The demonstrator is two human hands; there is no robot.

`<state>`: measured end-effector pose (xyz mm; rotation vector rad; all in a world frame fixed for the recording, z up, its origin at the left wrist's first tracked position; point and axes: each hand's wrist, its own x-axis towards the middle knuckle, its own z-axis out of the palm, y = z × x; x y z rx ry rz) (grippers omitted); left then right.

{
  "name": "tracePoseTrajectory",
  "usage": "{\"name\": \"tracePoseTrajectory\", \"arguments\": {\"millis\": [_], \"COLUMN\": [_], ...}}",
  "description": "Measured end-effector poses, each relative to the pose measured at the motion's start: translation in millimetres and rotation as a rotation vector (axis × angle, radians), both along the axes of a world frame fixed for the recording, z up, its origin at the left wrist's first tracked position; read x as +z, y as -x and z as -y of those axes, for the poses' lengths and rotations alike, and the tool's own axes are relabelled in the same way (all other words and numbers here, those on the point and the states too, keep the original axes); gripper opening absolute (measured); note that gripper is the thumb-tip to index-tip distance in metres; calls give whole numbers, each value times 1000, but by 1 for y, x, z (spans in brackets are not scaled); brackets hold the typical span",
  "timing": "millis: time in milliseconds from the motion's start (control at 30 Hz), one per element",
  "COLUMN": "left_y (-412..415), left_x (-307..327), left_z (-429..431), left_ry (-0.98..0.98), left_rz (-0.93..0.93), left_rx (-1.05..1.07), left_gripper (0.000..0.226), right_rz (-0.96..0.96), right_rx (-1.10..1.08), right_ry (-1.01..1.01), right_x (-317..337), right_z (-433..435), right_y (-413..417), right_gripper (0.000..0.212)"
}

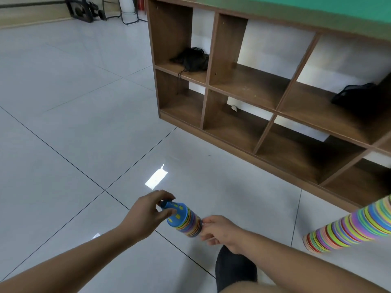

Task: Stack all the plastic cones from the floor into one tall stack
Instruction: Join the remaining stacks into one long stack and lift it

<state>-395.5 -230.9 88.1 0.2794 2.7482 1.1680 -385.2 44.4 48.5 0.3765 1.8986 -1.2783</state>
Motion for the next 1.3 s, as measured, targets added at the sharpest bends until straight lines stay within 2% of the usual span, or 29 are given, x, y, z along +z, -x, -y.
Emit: {"name": "tracePoseTrajectory", "arguments": {"millis": [333, 400, 700, 833, 967, 1200, 1300], "left_y": [51, 56, 53, 30, 7, 5, 10], "left_x": [173, 209, 339, 364, 361, 336, 325], "left_z": [-140, -175, -346, -410, -460, -507, -521], "left_ry": [-222, -251, -406, -406, -395, -371, -364], "left_rz": [-289, -353, -422, -465, -464, -412, -401], "left_rx": [-150, -183, -373, -442, -495, -486, -477], "left_gripper": [18, 18, 24, 25, 27, 30, 29], "right_rz": [-283, -340, -607, -647, -611, -537, -479], "right_rx": [-169, -237, -674, -790, -822, -777, -657], "right_ry": [-127, -138, -98, -199, -308, -389, -422], "right_x": [182, 217, 325, 340, 335, 314, 306], "right_z": [-122, -151, -291, -338, -371, -396, -397], "right_y": [24, 22, -31, -62, -93, -108, -105], "right_gripper": [26, 24, 22, 23, 19, 25, 23]}}
